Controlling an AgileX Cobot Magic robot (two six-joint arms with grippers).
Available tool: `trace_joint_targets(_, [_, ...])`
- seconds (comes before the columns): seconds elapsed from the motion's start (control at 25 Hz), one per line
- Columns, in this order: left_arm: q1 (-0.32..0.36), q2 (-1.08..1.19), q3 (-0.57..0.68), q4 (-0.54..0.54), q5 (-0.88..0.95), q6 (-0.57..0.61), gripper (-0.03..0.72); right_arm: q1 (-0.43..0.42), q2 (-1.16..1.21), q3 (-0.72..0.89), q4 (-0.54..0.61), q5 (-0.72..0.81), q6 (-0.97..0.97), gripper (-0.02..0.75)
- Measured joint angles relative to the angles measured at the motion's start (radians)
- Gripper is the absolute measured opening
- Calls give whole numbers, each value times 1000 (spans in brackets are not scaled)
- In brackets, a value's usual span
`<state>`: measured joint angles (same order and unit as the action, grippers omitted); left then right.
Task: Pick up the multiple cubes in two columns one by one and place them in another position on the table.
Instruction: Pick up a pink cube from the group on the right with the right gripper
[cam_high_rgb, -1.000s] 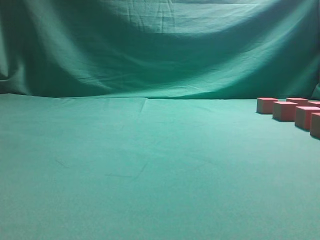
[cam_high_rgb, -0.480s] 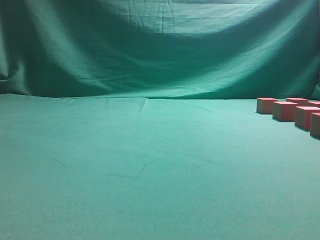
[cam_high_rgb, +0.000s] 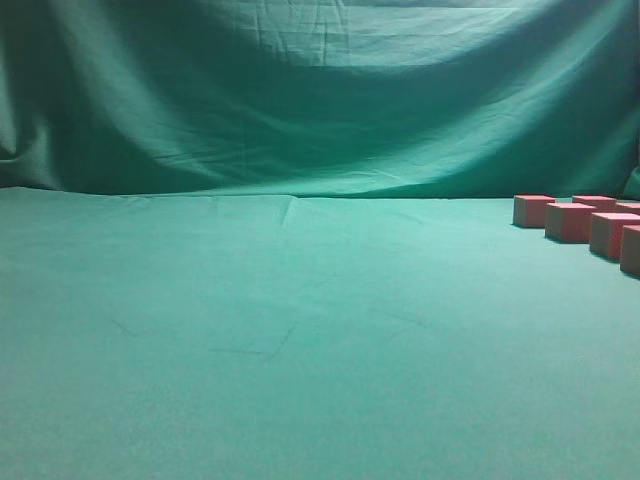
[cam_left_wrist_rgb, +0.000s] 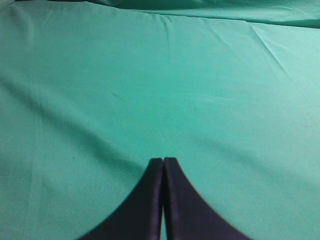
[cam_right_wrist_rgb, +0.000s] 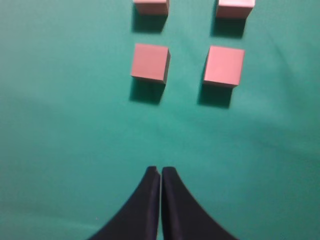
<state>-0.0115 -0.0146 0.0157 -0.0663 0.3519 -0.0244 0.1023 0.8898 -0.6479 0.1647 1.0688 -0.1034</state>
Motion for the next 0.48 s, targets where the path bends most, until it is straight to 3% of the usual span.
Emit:
trace_joint_targets(0.32, [0,0,0,0,0,0,0,4,223,-30,4,-112,7,0])
trace_joint_targets(0.48, [0,0,0,0,0,0,0,71,279,-32,2,-170,17,0])
